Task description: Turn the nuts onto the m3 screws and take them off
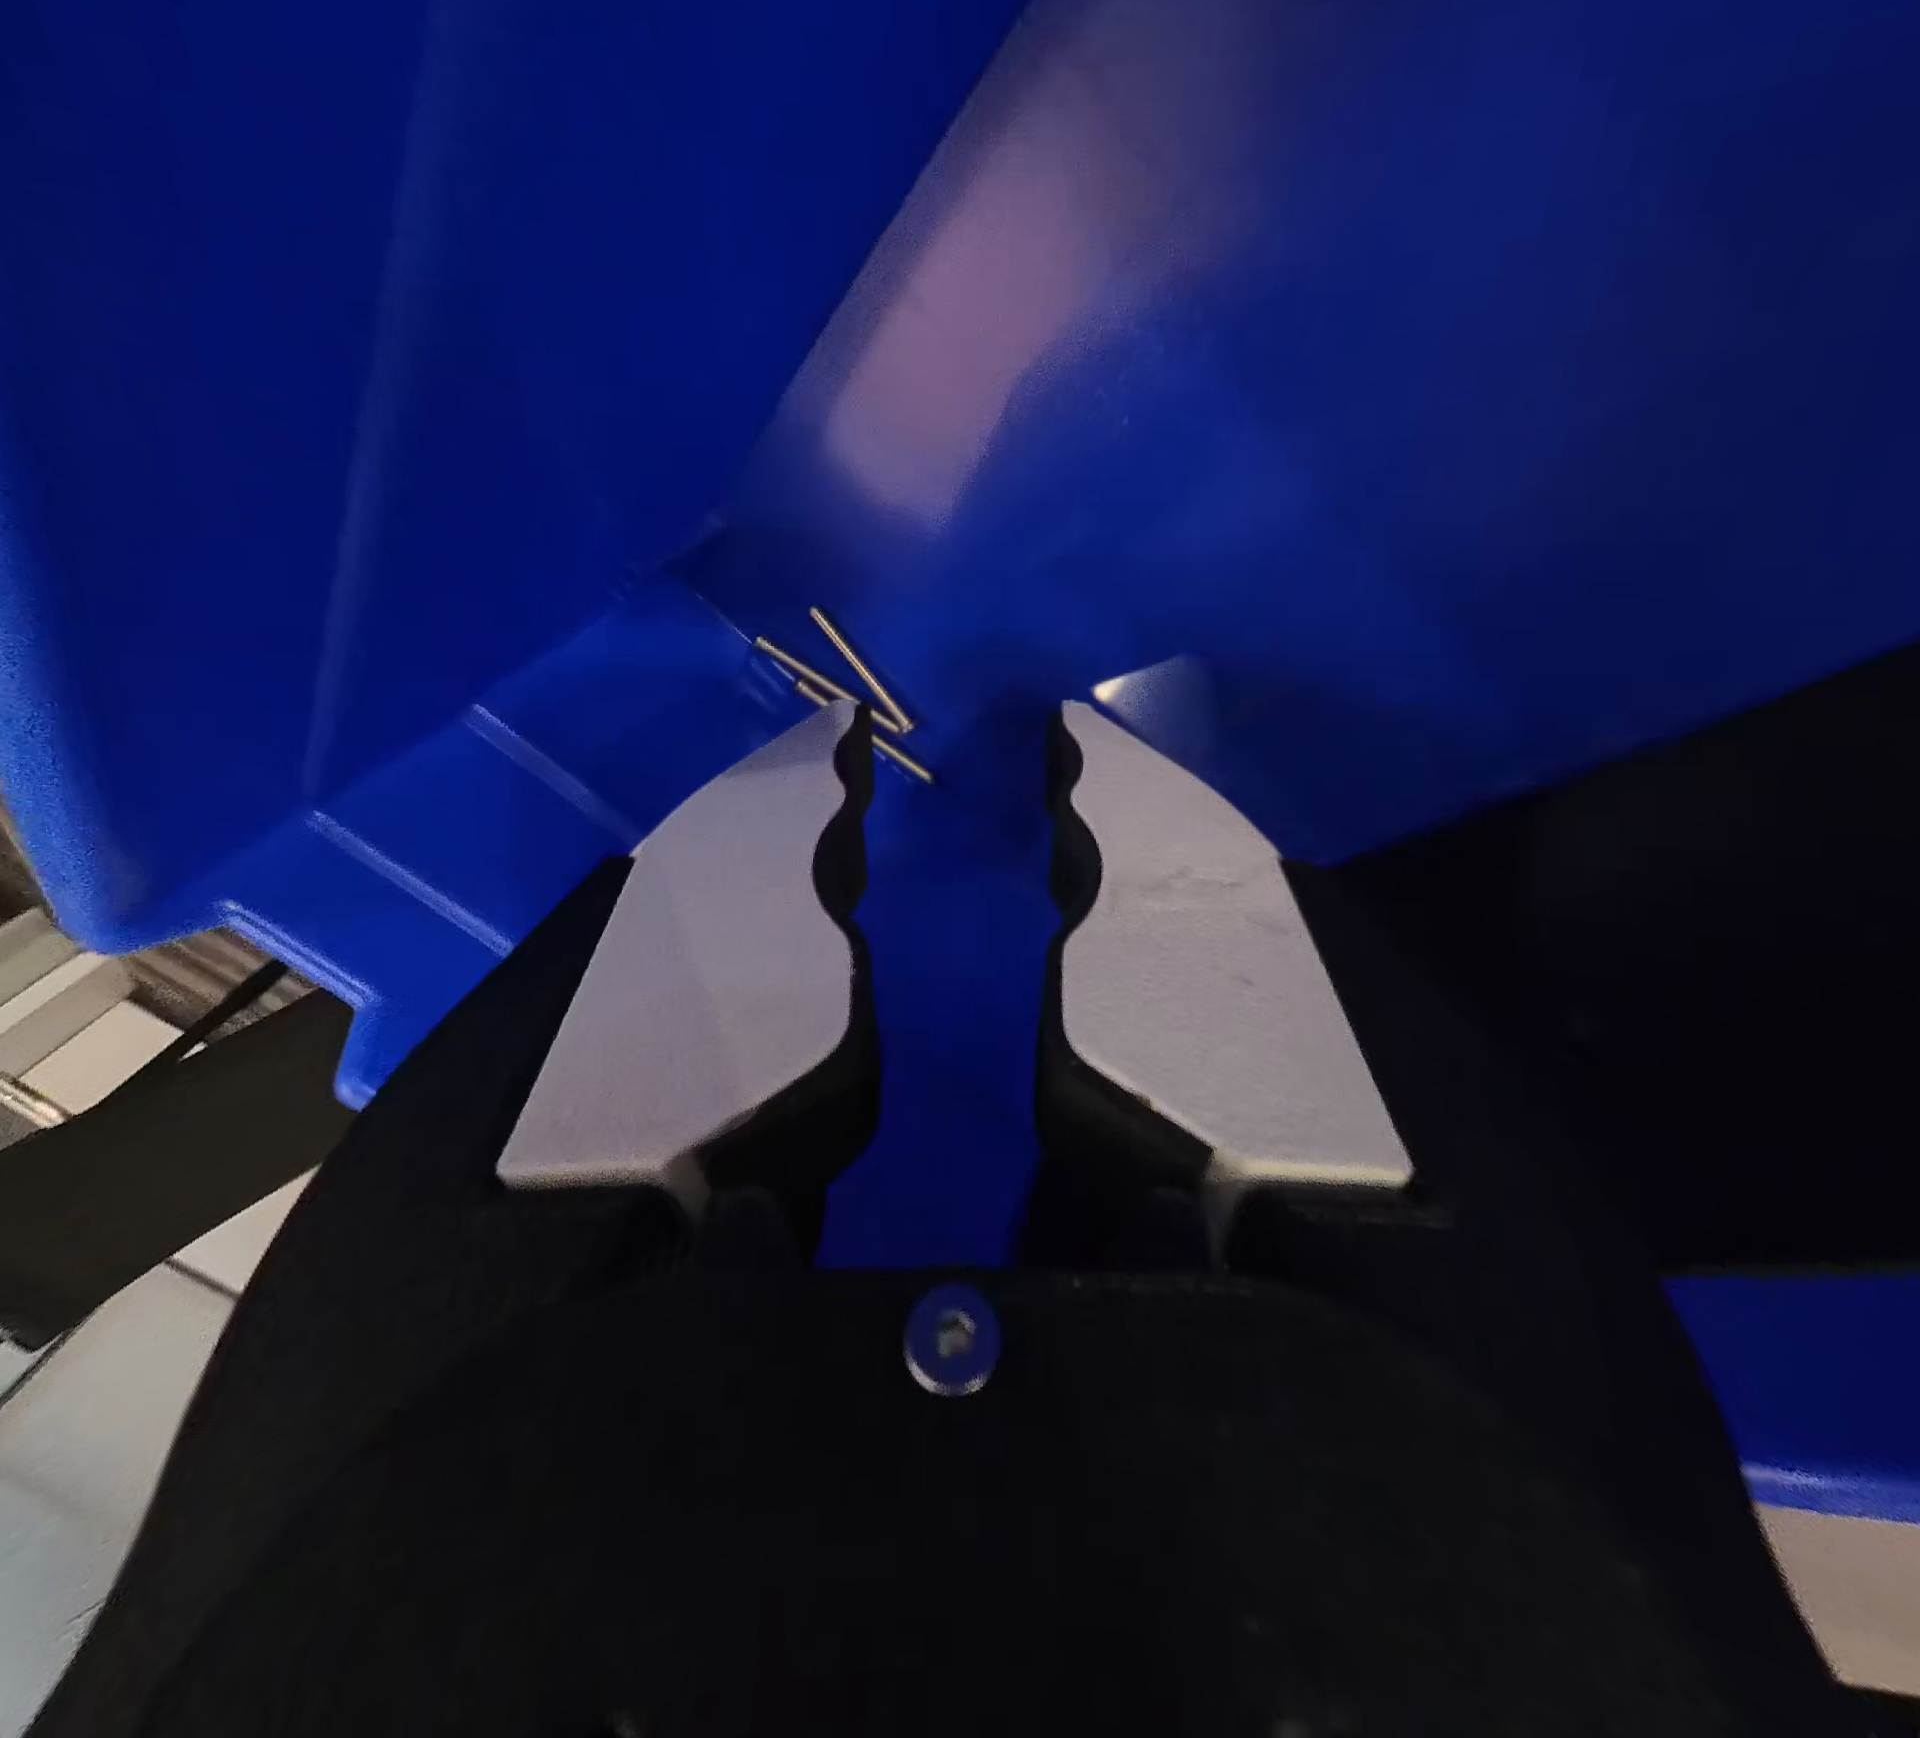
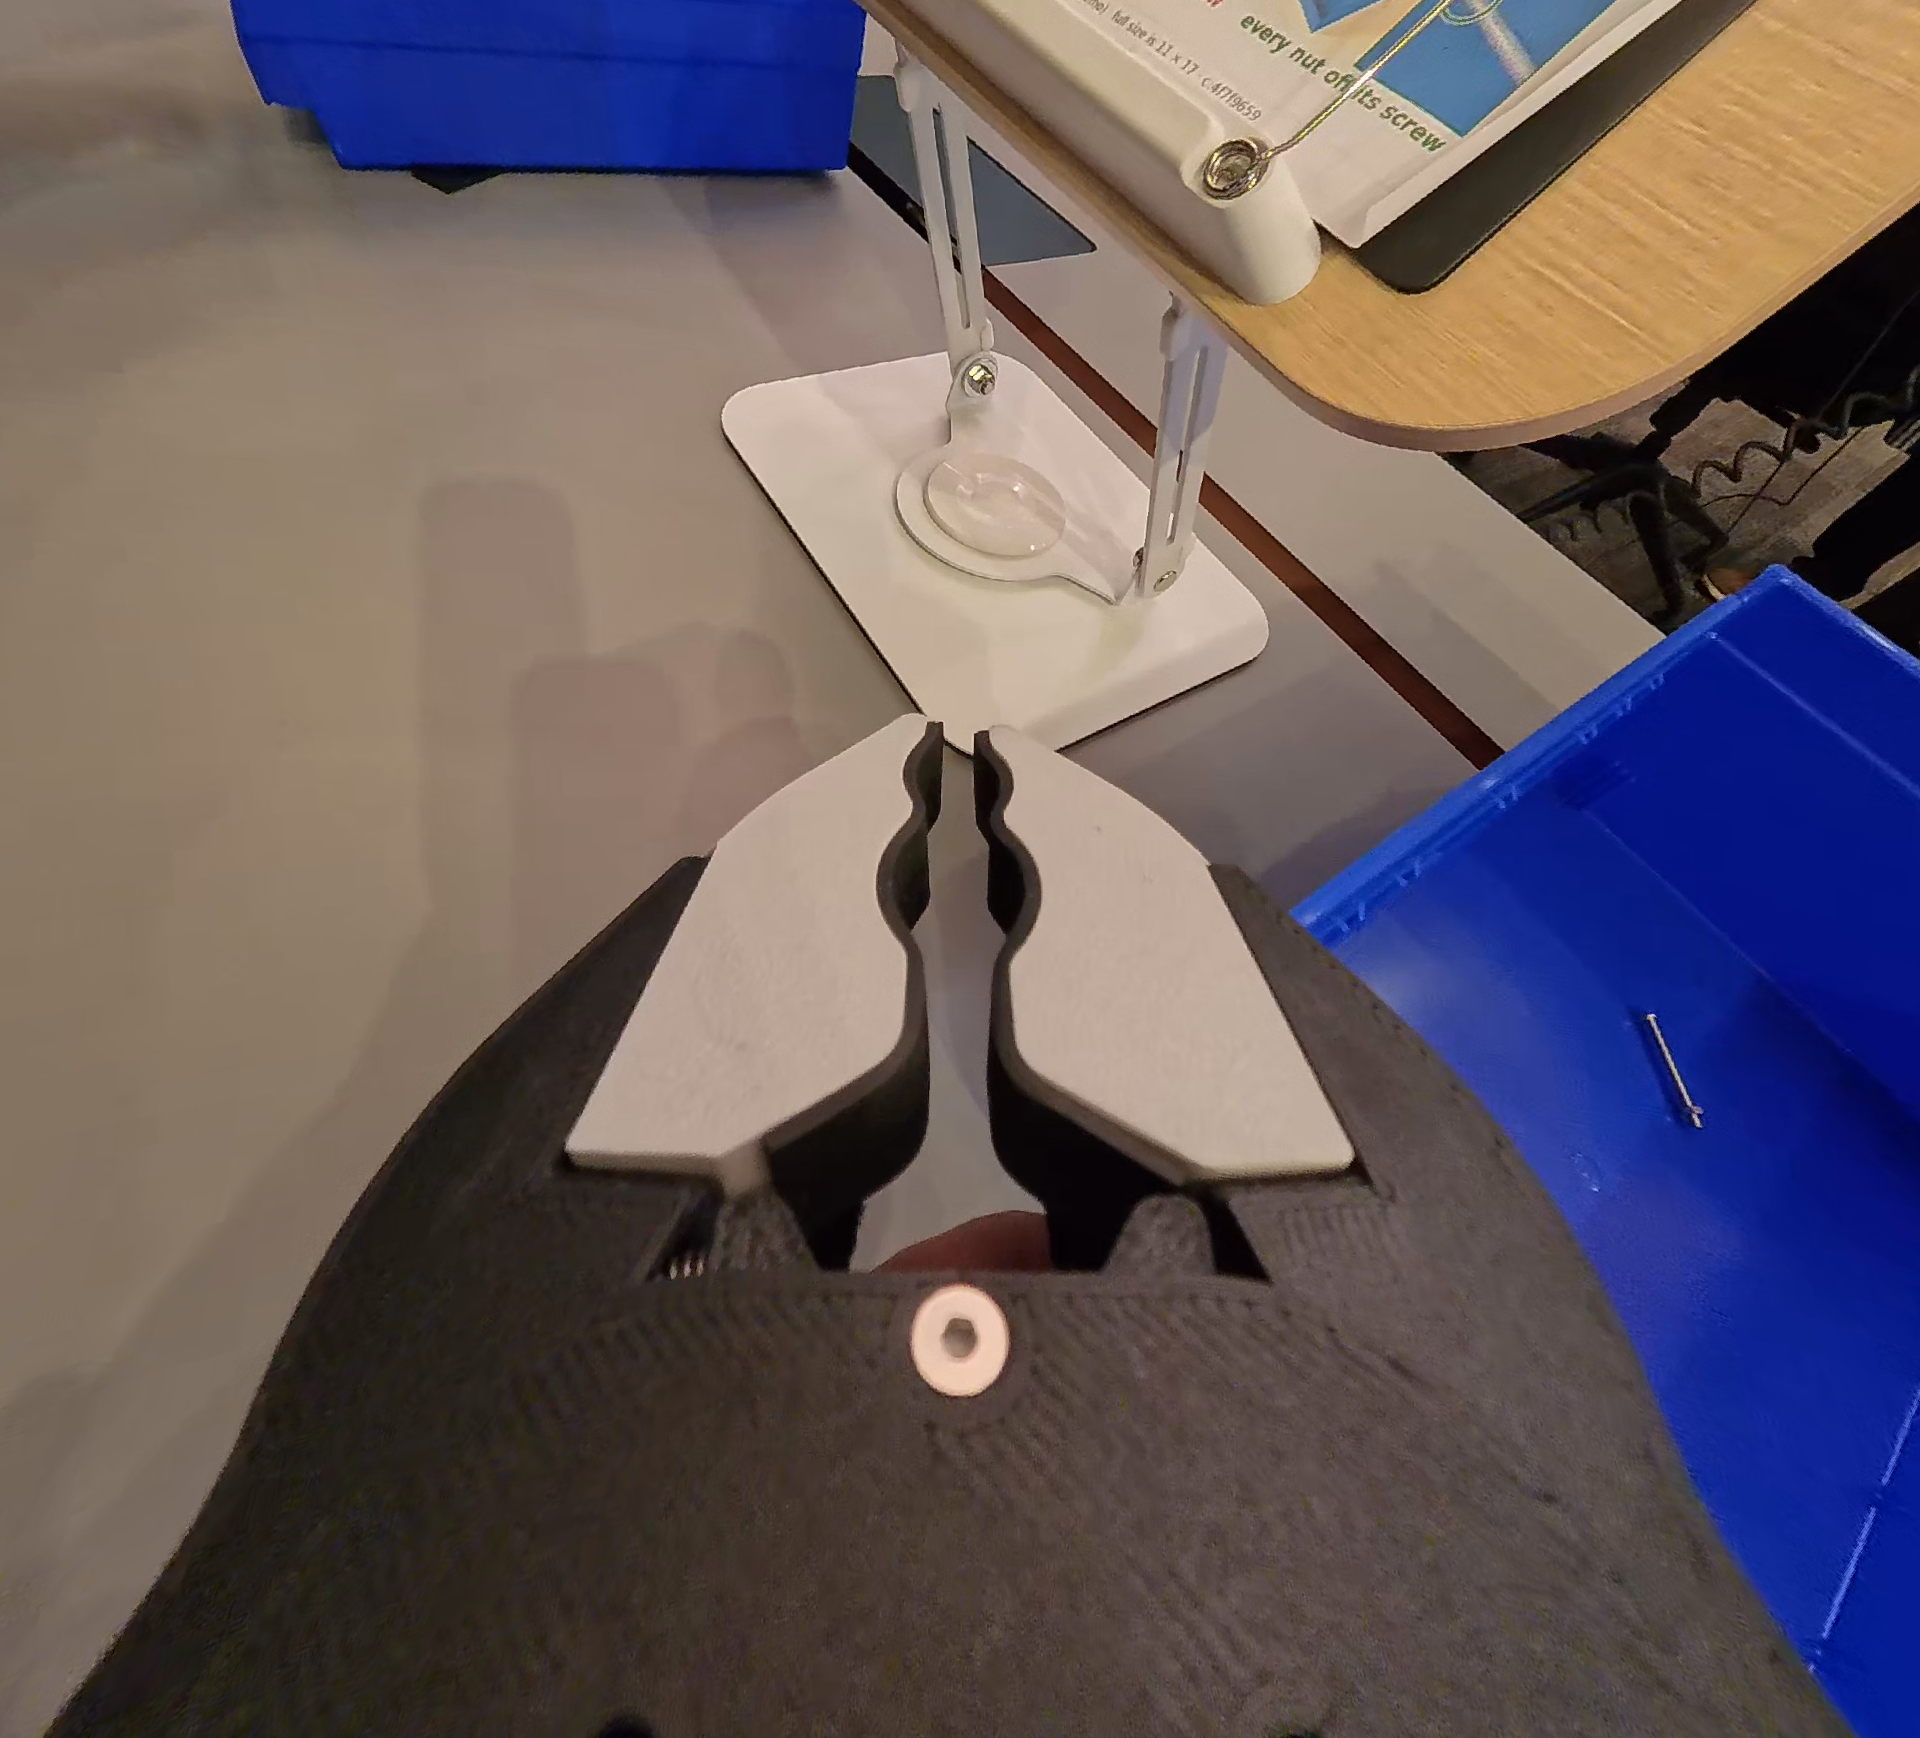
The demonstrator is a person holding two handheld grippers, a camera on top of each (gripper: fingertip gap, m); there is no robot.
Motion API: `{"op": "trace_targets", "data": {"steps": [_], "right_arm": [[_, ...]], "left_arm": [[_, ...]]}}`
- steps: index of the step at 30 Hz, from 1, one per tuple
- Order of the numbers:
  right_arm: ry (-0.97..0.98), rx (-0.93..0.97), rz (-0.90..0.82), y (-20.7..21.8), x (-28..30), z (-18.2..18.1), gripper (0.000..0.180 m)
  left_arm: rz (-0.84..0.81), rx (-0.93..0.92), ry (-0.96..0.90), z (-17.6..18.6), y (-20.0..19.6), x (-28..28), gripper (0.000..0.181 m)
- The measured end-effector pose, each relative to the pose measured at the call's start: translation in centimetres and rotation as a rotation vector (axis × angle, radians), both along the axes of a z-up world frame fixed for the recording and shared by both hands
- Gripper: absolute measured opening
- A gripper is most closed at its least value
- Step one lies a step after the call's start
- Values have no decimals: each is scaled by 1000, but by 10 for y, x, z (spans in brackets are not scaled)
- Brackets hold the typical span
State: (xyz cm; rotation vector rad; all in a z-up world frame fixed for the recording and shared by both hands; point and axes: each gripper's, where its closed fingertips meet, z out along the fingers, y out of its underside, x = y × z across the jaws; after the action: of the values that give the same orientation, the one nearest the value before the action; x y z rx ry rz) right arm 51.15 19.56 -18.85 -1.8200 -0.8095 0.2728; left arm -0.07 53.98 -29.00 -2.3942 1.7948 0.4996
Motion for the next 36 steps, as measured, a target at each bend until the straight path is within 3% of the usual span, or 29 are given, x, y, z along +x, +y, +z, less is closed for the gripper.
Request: {"op": "trace_targets", "data": {"steps": [3, 10, 21, 26, 36], "right_arm": [[1, 0, 4, 0, -1, 0, 6], [3, 4, 4, -1, -1, 2, 6], [2, 6, 6, -1, -1, 2, 6], [8, 1, 10, -1, -2, 1, 6], [1, -8, 16, 0, -4, -4, 6]], "left_arm": [[-34, 51, 44, 0, 6, -6, 24], [-69, 32, 124, -2, 8, -11, 27], [-161, 160, 68, 28, 16, 1, 25], [-244, 92, 72, 24, 8, -1, 26], [-247, -61, 93, 7, 9, -5, 36]]}}
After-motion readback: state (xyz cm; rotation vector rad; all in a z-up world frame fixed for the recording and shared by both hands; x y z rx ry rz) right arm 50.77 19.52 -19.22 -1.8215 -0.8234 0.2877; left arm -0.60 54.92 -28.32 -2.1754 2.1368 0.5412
